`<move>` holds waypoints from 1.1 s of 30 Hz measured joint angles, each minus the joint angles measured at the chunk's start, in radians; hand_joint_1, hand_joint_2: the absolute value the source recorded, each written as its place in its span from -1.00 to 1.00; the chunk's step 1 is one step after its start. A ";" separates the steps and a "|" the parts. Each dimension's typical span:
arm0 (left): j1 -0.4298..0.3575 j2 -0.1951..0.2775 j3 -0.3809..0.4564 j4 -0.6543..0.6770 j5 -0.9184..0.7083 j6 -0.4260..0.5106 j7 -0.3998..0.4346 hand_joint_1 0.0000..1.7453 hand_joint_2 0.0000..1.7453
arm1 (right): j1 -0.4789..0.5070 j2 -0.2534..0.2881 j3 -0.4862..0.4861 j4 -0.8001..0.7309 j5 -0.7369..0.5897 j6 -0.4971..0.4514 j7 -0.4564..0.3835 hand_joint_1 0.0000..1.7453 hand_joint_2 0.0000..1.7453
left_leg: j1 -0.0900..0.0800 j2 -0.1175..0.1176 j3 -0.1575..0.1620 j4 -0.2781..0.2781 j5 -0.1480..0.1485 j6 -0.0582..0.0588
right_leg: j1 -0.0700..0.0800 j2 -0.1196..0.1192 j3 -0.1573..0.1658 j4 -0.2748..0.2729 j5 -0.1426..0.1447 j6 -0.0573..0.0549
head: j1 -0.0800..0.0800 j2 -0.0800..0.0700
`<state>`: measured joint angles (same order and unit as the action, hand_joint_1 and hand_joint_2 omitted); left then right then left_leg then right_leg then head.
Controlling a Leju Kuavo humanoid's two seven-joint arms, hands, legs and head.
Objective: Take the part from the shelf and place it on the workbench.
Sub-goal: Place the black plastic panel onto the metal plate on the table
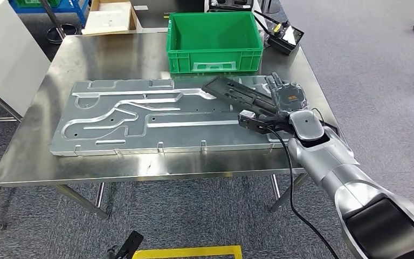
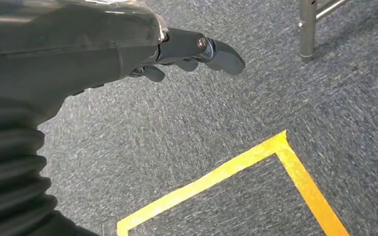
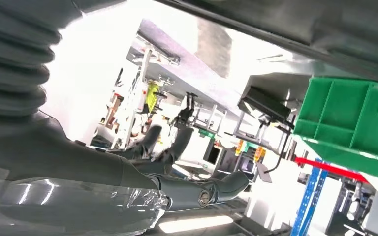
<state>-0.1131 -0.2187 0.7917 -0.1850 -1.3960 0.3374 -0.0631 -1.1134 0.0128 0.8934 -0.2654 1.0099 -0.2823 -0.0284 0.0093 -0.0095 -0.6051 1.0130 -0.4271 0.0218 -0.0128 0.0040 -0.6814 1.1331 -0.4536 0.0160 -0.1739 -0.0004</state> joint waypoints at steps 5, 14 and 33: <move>0.003 0.000 0.003 0.000 0.006 0.004 0.019 -1.00 -1.00 | 0.001 0.004 0.005 0.004 0.000 0.000 0.003 -1.00 -1.00 | -0.005 0.000 -0.002 0.006 -0.010 -0.020 | 0.007 0.001 0.048 -0.107 0.027 -0.014 | 0.000 0.000; 0.010 0.003 0.022 0.000 0.028 0.006 0.080 -1.00 -1.00 | 0.014 0.005 0.006 0.014 0.000 -0.005 0.010 -1.00 -1.00 | 0.004 0.004 -0.079 0.231 -0.115 -0.049 | -0.003 -0.001 0.052 -0.111 0.036 -0.031 | 0.000 0.000; -0.002 0.000 0.033 0.000 0.025 -0.003 0.070 -1.00 -1.00 | -0.126 -0.121 -0.005 0.004 0.121 0.046 0.112 -1.00 -1.00 | -0.011 0.004 -0.077 0.011 0.072 0.002 | 0.007 -0.002 0.158 -0.093 -0.064 0.000 | -0.001 0.000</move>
<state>-0.1150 -0.2182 0.8249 -0.1850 -1.3711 0.3346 0.0070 -1.2397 -0.1078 0.8885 -0.2613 1.1310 -0.2359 0.0834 -0.0013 -0.0051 -0.6820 1.0242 -0.3552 0.0235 -0.0057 0.0024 -0.5233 1.0398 -0.5172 0.0161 -0.1747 -0.0004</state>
